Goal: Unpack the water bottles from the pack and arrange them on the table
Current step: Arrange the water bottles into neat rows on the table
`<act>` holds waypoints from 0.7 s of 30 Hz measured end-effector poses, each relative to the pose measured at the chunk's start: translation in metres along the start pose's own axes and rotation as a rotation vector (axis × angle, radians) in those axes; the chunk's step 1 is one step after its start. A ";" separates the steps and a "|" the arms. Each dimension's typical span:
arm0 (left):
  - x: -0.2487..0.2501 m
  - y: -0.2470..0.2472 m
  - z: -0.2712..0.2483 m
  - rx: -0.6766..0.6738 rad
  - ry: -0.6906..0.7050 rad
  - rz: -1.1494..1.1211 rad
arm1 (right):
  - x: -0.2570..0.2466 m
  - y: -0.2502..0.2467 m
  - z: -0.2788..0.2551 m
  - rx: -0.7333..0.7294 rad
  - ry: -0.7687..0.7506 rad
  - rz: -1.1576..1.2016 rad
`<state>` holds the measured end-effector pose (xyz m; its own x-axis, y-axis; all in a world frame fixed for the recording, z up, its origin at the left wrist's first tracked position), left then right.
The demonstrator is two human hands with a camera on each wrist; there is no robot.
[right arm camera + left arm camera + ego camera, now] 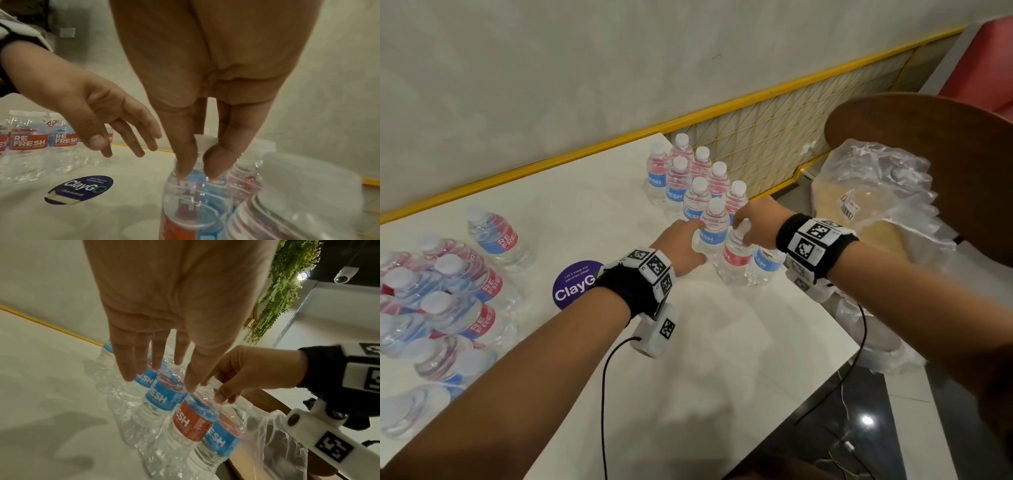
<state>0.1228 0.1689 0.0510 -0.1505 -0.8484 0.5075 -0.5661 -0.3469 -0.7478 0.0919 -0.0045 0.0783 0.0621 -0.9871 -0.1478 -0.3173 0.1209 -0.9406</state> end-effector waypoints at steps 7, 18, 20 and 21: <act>-0.015 0.004 -0.001 -0.027 -0.042 0.029 | 0.004 0.000 0.005 -0.005 -0.019 -0.019; -0.026 -0.006 -0.006 0.078 0.007 -0.019 | 0.003 -0.015 -0.003 0.017 -0.103 0.037; -0.013 -0.009 -0.008 0.127 0.099 -0.040 | 0.018 -0.026 -0.002 0.166 0.001 0.085; -0.005 -0.010 -0.007 0.135 0.141 -0.052 | 0.027 -0.030 0.000 0.204 0.063 0.089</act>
<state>0.1234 0.1794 0.0586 -0.2412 -0.7670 0.5945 -0.4639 -0.4470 -0.7649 0.1030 -0.0351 0.1020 -0.0190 -0.9754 -0.2196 -0.1206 0.2203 -0.9680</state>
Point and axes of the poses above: each hand's wrist, its own z-axis towards the middle knuckle, its own y-axis out of the palm, x = y × z, the point moved 1 cm from there along z, towards the middle knuckle, and after that the axes turned 13 degrees about -y, right-handed, at the moved point
